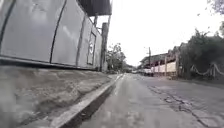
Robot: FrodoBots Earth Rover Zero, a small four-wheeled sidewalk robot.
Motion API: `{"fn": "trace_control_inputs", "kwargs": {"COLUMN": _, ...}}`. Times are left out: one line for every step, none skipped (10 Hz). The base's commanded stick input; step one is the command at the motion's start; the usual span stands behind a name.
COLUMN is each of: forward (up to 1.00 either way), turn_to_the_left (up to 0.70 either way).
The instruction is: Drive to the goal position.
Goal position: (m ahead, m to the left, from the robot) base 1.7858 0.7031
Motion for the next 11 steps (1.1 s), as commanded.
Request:
{"fn": "trace_control_inputs", "kwargs": {"forward": 1.0, "turn_to_the_left": -0.28}}
{"fn": "trace_control_inputs", "kwargs": {"forward": 1.0, "turn_to_the_left": -0.38}}
{"fn": "trace_control_inputs", "kwargs": {"forward": 1.0, "turn_to_the_left": -0.32}}
{"fn": "trace_control_inputs", "kwargs": {"forward": 1.0, "turn_to_the_left": -0.26}}
{"fn": "trace_control_inputs", "kwargs": {"forward": 1.0, "turn_to_the_left": -0.21}}
{"fn": "trace_control_inputs", "kwargs": {"forward": 1.0, "turn_to_the_left": -0.15}}
{"fn": "trace_control_inputs", "kwargs": {"forward": 1.0, "turn_to_the_left": -0.09}}
{"fn": "trace_control_inputs", "kwargs": {"forward": 1.0, "turn_to_the_left": -0.04}}
{"fn": "trace_control_inputs", "kwargs": {"forward": 1.0, "turn_to_the_left": 0.0}}
{"fn": "trace_control_inputs", "kwargs": {"forward": 1.0, "turn_to_the_left": 0.0}}
{"fn": "trace_control_inputs", "kwargs": {"forward": 1.0, "turn_to_the_left": 0.0}}
